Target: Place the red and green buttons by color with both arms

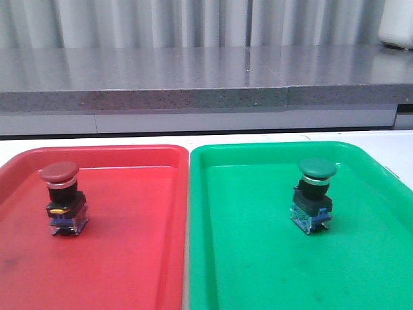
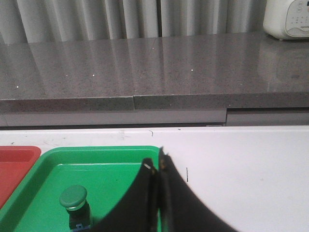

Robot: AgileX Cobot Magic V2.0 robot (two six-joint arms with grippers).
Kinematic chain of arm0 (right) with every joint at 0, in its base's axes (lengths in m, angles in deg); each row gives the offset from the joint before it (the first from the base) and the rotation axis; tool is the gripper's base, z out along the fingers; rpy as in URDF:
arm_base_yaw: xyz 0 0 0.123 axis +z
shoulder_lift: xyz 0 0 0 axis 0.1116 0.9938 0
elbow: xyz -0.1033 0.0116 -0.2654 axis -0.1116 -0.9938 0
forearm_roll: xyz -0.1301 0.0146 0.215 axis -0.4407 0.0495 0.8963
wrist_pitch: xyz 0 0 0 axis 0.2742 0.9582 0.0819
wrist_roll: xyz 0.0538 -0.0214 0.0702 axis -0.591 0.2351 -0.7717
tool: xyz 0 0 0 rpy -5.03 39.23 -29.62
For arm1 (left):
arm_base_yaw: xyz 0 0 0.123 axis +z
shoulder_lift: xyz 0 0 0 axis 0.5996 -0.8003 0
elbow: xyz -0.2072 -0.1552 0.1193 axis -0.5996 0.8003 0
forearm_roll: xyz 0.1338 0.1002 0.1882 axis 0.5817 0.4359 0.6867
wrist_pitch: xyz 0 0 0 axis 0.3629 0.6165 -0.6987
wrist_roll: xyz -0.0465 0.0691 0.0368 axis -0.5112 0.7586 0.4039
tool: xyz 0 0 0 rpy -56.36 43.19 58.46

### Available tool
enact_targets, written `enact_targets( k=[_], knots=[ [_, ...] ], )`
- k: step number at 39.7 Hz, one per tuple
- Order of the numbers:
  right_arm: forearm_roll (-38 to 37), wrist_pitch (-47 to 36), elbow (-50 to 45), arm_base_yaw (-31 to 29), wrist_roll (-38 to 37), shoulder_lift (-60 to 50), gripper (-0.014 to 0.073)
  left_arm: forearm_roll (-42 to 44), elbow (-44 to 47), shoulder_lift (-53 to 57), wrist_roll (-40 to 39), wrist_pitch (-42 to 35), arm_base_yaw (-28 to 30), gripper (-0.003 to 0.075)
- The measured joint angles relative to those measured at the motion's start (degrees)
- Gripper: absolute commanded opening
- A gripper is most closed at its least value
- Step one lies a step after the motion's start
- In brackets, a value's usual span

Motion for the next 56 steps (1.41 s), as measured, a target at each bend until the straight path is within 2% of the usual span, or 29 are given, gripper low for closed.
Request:
enact_targets(
  k=[6,14,48,53,56],
  knots=[
    [0.0,0.0,-0.08,0.0,0.0,0.0,-0.0125,-0.09,5.24,0.0,0.0,-2.91,1.25,-0.002],
    [0.0,0.0,-0.08,0.0,0.0,0.0,-0.0125,-0.09,5.24,0.0,0.0,-4.95,1.25,-0.002],
    [-0.14,0.0,-0.08,0.0,0.0,0.0,-0.0125,-0.13,5.24,0.0,0.0,-4.95,1.25,-0.002],
    [-0.98,-1.18,-1.7,0.0,1.92,-0.16,-0.0125,-0.13,5.24,0.0,0.0,-4.95,1.25,-0.002],
    [1.08,-2.21,-4.49,-0.14,6.28,-0.91,-0.0125,-0.13,5.24,0.0,0.0,-4.95,1.25,-0.002]
  ],
)
